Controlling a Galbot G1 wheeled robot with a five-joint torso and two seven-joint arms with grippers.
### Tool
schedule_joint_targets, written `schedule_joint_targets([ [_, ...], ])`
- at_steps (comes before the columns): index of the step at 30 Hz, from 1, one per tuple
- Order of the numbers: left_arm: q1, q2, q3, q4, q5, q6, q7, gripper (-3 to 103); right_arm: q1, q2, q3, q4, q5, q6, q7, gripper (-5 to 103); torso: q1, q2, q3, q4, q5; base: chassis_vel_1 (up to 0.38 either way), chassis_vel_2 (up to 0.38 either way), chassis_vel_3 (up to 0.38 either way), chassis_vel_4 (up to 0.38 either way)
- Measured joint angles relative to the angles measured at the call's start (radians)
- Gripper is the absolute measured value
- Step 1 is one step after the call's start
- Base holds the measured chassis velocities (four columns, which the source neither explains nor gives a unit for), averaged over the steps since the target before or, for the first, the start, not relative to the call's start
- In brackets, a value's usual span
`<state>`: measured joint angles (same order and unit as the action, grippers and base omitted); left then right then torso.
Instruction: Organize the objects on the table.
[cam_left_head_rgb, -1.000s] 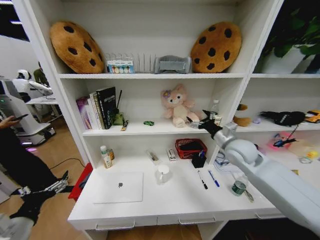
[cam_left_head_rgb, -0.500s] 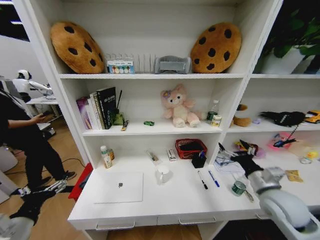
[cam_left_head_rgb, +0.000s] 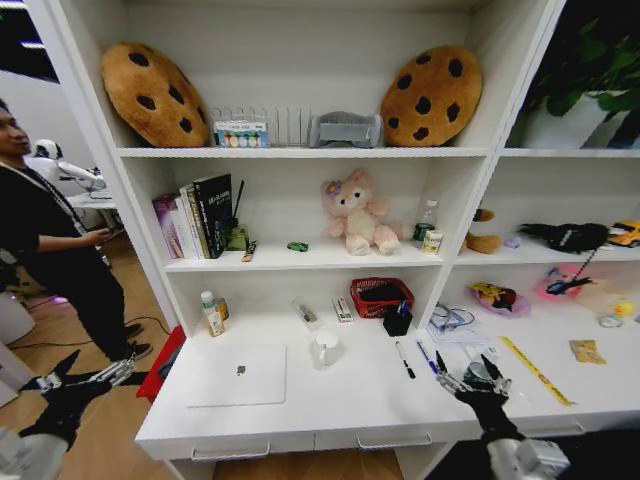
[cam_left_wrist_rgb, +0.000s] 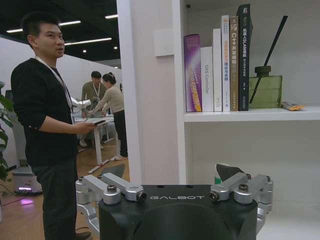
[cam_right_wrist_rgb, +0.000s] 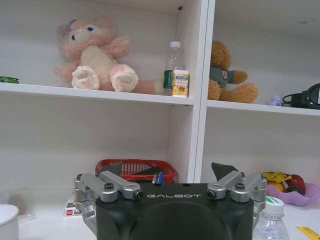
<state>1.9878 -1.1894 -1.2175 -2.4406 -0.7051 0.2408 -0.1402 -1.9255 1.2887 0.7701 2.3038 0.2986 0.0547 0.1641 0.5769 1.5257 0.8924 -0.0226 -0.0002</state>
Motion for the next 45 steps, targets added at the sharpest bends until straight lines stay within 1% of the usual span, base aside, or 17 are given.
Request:
schedule_joint_targets([
  [3,0.000,0.000,0.000,0.000,0.000,0.000,0.000,100,-0.019,0.017,-0.040,0.004,-0.028,0.007,0.002,100,0.000,0.000,0.000,0.0000,0.0001,0.000,0.000,0.000,0.000],
  [6,0.000,0.000,0.000,0.000,0.000,0.000,0.000,100,-0.031,0.030,-0.056,0.000,-0.040,0.015,0.001,100,0.000,0.000,0.000,0.0000,0.0000,0.000,0.000,0.000,0.000],
  [12,0.000,0.000,0.000,0.000,0.000,0.000,0.000,100,-0.029,0.041,-0.070,-0.019,-0.040,0.019,0.002,100,0.000,0.000,0.000,0.0000,0.0002,0.000,0.000,0.000,0.000],
  [15,0.000,0.000,0.000,0.000,0.000,0.000,0.000,100,-0.018,0.036,-0.070,-0.025,-0.025,0.018,0.005,100,0.000,0.000,0.000,0.0000,0.0002,0.000,0.000,0.000,0.000],
  [18,0.000,0.000,0.000,0.000,0.000,0.000,0.000,100,0.006,0.021,-0.061,-0.042,0.019,0.006,0.012,100,0.000,0.000,0.000,0.0000,0.0002,0.000,0.000,0.000,0.000],
  [26,0.000,0.000,0.000,0.000,0.000,0.000,0.000,100,0.014,0.014,-0.057,-0.049,0.038,0.001,0.012,100,0.000,0.000,0.000,0.0000,0.0002,0.000,0.000,0.000,0.000],
  [32,0.000,0.000,0.000,0.000,0.000,0.000,0.000,100,0.043,-0.016,-0.057,-0.073,0.077,-0.013,0.012,100,0.000,0.000,0.000,0.0000,0.0002,0.000,0.000,0.000,0.000],
  [35,0.000,0.000,0.000,0.000,0.000,0.000,0.000,100,0.068,-0.046,-0.055,-0.099,0.109,-0.026,0.011,100,0.000,0.000,0.000,0.0001,0.0001,-0.076,-0.072,0.087,0.077],
  [39,0.000,0.000,0.000,0.000,0.000,0.000,0.000,100,0.083,-0.062,-0.055,-0.115,0.118,-0.028,0.011,100,0.000,0.000,0.000,0.0000,0.0002,-0.115,-0.136,0.145,0.138],
  [42,0.000,0.000,0.000,0.000,0.000,0.000,0.000,100,0.118,-0.093,-0.068,-0.154,0.137,-0.026,-0.001,100,0.000,0.000,0.000,-0.0002,0.0005,-0.157,-0.183,0.197,0.172],
  [45,0.000,0.000,0.000,0.000,0.000,0.000,0.000,100,0.136,-0.105,-0.076,-0.174,0.144,-0.022,-0.004,100,0.000,0.000,0.000,-0.0003,0.0005,-0.193,-0.220,0.214,0.206],
])
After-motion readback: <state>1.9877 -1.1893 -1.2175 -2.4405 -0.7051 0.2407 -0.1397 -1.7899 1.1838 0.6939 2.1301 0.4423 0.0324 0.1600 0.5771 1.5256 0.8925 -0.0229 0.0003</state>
